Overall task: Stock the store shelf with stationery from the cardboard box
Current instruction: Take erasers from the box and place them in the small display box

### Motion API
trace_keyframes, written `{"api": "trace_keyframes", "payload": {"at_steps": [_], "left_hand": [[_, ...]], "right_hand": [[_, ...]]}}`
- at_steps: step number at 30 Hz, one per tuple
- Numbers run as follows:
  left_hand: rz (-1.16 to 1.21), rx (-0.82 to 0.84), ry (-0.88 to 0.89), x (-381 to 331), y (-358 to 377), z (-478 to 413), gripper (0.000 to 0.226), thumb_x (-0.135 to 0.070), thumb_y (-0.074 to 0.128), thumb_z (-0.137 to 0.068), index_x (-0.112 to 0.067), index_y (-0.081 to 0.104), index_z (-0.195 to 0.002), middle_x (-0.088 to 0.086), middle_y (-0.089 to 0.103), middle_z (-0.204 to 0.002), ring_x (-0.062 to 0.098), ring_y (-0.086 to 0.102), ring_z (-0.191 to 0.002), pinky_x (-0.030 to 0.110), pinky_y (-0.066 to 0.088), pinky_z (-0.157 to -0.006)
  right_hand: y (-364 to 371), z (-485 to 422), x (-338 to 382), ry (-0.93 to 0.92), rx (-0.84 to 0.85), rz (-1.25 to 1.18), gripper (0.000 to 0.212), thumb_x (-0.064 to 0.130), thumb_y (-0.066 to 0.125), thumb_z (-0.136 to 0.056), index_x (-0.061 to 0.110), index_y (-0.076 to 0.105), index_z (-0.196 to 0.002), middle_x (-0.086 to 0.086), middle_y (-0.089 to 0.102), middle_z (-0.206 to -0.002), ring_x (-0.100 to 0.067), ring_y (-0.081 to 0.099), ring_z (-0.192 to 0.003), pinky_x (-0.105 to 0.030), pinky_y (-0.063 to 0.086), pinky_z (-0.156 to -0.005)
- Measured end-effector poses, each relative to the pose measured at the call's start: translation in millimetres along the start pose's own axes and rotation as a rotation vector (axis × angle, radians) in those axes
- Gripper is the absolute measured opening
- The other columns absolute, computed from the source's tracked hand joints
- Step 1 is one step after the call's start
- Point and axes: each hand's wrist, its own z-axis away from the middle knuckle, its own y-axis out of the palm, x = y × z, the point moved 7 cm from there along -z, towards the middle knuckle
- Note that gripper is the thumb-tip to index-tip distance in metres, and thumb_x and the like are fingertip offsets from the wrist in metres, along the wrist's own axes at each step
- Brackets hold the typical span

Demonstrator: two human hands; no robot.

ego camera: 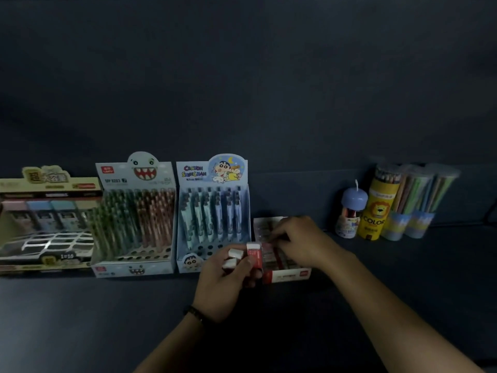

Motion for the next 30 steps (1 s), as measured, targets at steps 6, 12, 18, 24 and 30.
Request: {"api": "trace_keyframes", "payload": {"at_steps": [6,12,18,24,30], "left_hand": [[0.163,-0.026,-0.037,-4,4,0,0.011,-0.008,0.065,-0.101,-0.001,0.071,-0.107,0.019,0.075,-0.085,0.027,0.071,-0.074,0.037,0.056,-0.064],[0.307,0.044,-0.019,-17,34,-15,0.020,-0.005,0.066,-0.098,-0.016,0.082,-0.093,0.013,0.073,-0.084,0.021,0.064,-0.072,0.037,0.054,-0.072],[0.099,0.009,0.146,-23,31,-25,0.016,-0.012,0.065,-0.101,-0.022,0.077,-0.104,0.002,0.073,-0.081,0.016,0.066,-0.073,0.034,0.052,-0.067],[0.126,0.065,0.124,-17,37,-22,0.008,-0.020,0.066,-0.098,-0.019,0.072,-0.101,0.021,0.065,-0.078,0.029,0.054,-0.063,0.034,0.045,-0.056],[-0.065,0.072,0.232,-24,28,-18,0.008,-0.015,0.060,-0.105,-0.020,0.062,-0.111,0.006,0.057,-0.062,0.021,0.050,-0.050,0.033,0.042,-0.049]], "right_hand": [[-34,53,12,0.040,-0.340,-0.479,0.013,0.024,0.075,-0.097,0.030,0.083,-0.105,0.024,0.078,-0.100,0.009,0.069,-0.098,-0.004,0.047,-0.082],[-27,72,26,0.030,-0.349,-0.654,0.011,0.020,0.080,-0.092,0.029,0.082,-0.098,0.015,0.080,-0.093,-0.004,0.075,-0.090,-0.021,0.058,-0.081],[-31,75,11,0.064,-0.430,-0.647,0.011,0.016,0.085,-0.087,0.022,0.076,-0.085,0.008,0.078,-0.087,-0.008,0.075,-0.085,-0.030,0.061,-0.081],[-32,70,12,-0.015,-0.389,-0.716,0.016,0.009,0.093,-0.077,0.014,0.078,-0.080,0.002,0.081,-0.088,-0.017,0.079,-0.086,-0.038,0.064,-0.081],[-41,63,-1,-0.021,-0.355,-0.565,0.020,0.016,0.090,-0.082,0.027,0.081,-0.097,0.014,0.079,-0.096,-0.005,0.075,-0.094,-0.025,0.060,-0.086]]}}
